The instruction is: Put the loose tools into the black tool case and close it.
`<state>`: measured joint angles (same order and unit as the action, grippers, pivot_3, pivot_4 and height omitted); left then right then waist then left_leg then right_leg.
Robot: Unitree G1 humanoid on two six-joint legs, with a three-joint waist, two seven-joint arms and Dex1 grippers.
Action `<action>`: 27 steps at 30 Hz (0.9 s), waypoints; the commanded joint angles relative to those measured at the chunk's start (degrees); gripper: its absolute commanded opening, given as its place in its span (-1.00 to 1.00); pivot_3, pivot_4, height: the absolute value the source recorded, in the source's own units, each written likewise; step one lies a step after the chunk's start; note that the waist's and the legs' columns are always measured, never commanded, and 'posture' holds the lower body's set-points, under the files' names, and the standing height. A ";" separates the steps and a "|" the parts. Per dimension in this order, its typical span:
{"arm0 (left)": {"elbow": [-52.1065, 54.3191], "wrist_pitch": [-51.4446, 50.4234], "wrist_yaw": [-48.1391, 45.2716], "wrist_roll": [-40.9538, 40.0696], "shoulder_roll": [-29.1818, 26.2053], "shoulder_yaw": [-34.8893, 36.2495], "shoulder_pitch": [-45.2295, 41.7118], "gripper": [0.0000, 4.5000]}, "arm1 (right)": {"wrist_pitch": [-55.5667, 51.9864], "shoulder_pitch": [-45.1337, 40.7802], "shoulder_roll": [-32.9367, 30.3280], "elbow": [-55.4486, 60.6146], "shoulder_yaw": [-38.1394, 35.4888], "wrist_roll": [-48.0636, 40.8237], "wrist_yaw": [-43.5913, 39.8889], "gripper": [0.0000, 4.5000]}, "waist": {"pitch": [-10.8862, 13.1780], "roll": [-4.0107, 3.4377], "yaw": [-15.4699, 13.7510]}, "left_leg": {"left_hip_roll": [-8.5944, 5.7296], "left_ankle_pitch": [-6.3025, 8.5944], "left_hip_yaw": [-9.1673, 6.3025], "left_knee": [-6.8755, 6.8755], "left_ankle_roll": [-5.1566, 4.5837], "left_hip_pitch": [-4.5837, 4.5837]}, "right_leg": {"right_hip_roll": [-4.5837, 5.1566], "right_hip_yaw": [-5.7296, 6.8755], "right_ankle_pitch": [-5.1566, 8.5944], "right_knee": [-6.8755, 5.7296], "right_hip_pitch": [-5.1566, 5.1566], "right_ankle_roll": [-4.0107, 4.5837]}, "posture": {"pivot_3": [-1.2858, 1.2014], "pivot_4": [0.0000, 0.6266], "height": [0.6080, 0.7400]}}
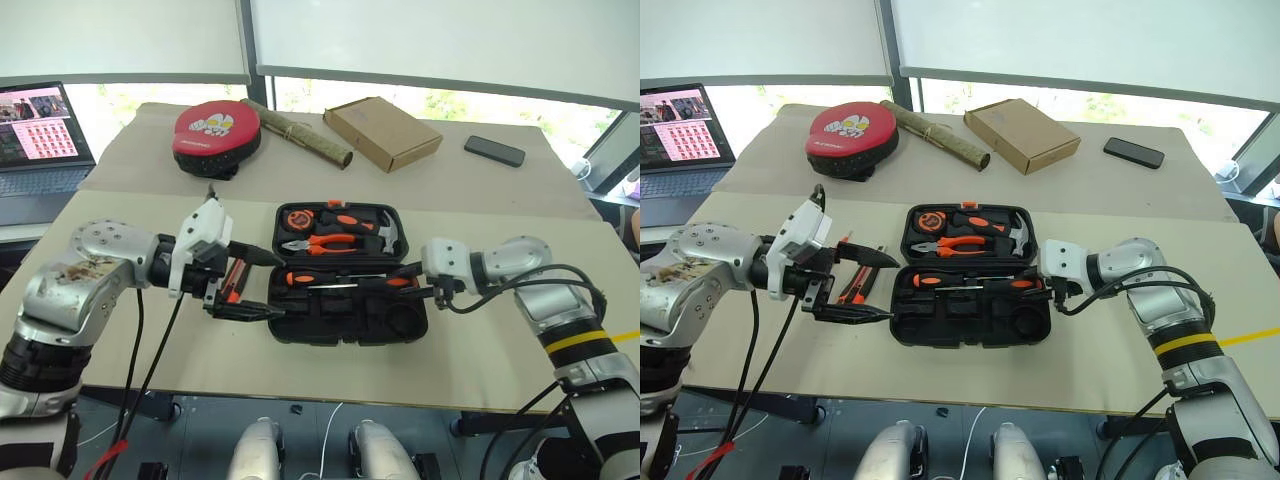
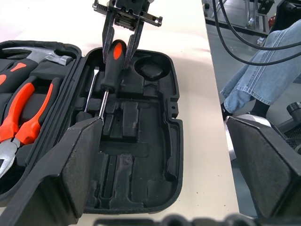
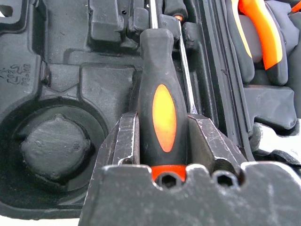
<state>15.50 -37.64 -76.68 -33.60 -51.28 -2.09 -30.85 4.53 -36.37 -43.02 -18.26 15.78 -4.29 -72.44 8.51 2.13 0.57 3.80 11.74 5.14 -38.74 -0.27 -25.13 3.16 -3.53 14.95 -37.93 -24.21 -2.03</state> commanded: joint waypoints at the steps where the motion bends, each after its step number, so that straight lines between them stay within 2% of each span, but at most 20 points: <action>1: 0.85 0.78 0.47 -0.14 0.38 -0.01 -1.50 1.00 | -4.53 0.07 0.97 3.05 -2.89 -2.41 0.81 0.01 | 0.00 0.00 0.06 | 0.00 0.00 0.00 0.00 0.00 0.00 | 0.00 0.00 0.00 -0.01 0.00 0.00 | 0.03 -0.52 1.00; 5: 0.68 0.86 0.52 -0.07 0.50 -0.20 -1.87 1.00 | -8.66 0.28 2.02 5.78 -4.52 -4.15 1.83 0.66 | 0.00 0.00 0.09 | 0.00 0.00 -0.01 0.00 0.00 0.00 | -0.01 0.00 0.00 -0.04 -0.02 0.01 | 0.03 -0.52 1.00; 7: 0.30 1.03 0.38 0.09 0.51 -0.31 -2.16 1.00 | -13.63 -0.32 3.06 7.62 -6.65 -6.71 3.35 0.91 | 0.00 0.00 0.10 | 0.00 0.00 -0.01 0.00 0.00 0.00 | -0.01 0.00 0.00 -0.04 -0.02 0.01 | 0.03 -0.52 1.00; 8: 0.29 1.07 0.36 0.09 0.48 -0.28 -2.15 1.00 | -16.00 -0.48 3.47 8.51 -7.51 -7.84 3.93 0.91 | 0.00 0.00 0.09 | 0.00 0.00 0.00 0.00 0.00 0.00 | 0.00 0.00 0.00 -0.04 -0.02 0.01 | 0.03 -0.52 1.00; 11: 0.08 1.24 0.38 0.24 0.59 -0.44 -2.18 1.00 | -19.68 -0.26 4.82 10.26 -8.47 -9.13 5.43 0.67 | 0.00 0.00 0.08 | 0.01 0.00 -0.01 0.01 0.00 0.00 | -0.01 0.00 0.00 -0.05 -0.02 0.01 | 0.03 -0.52 1.00; 16: -0.23 1.63 0.39 0.58 0.80 -0.96 -2.27 1.00 | -20.71 0.92 6.26 12.26 -6.92 -8.32 6.55 -0.14 | 0.00 0.00 0.08 | 0.00 0.00 0.00 0.00 0.00 0.00 | -0.01 0.00 0.00 -0.04 -0.03 0.01 | 0.03 -0.52 1.00; 17: -0.34 1.75 0.35 0.69 0.85 -1.07 -2.33 1.00 | -20.82 1.04 6.62 12.52 -6.52 -8.18 6.61 -0.23 | 0.00 0.00 0.09 | 0.00 0.00 0.00 0.00 0.00 0.00 | -0.01 0.00 0.00 -0.04 -0.03 0.01 | 0.03 -0.52 1.00; 22: -0.65 2.00 0.19 1.11 1.04 -1.33 -2.65 1.00 | -21.31 1.31 8.10 12.85 -3.41 -6.22 7.11 -0.98 | 0.00 0.00 0.11 | 0.00 0.00 0.00 0.00 0.00 0.00 | -0.01 0.00 0.00 -0.05 -0.03 0.01 | 0.03 -0.52 1.00; 27: -0.91 2.26 0.02 1.49 1.09 -1.44 -2.72 1.00 | -21.03 1.25 8.50 12.18 0.13 -2.31 8.12 -0.98 | 0.00 0.00 0.07 | 0.00 0.00 0.01 0.00 0.00 0.00 | -0.01 0.00 0.00 -0.05 -0.04 0.01 | 0.03 -0.52 1.00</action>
<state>14.15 -36.37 -76.38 -31.75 -50.10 -3.71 -32.56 -16.72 -34.87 -34.37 -7.17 15.79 -7.73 -64.97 8.52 2.12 0.65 3.79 11.74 5.15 -38.74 -0.27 -25.13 3.16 -3.53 14.95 -37.98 -24.26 -2.02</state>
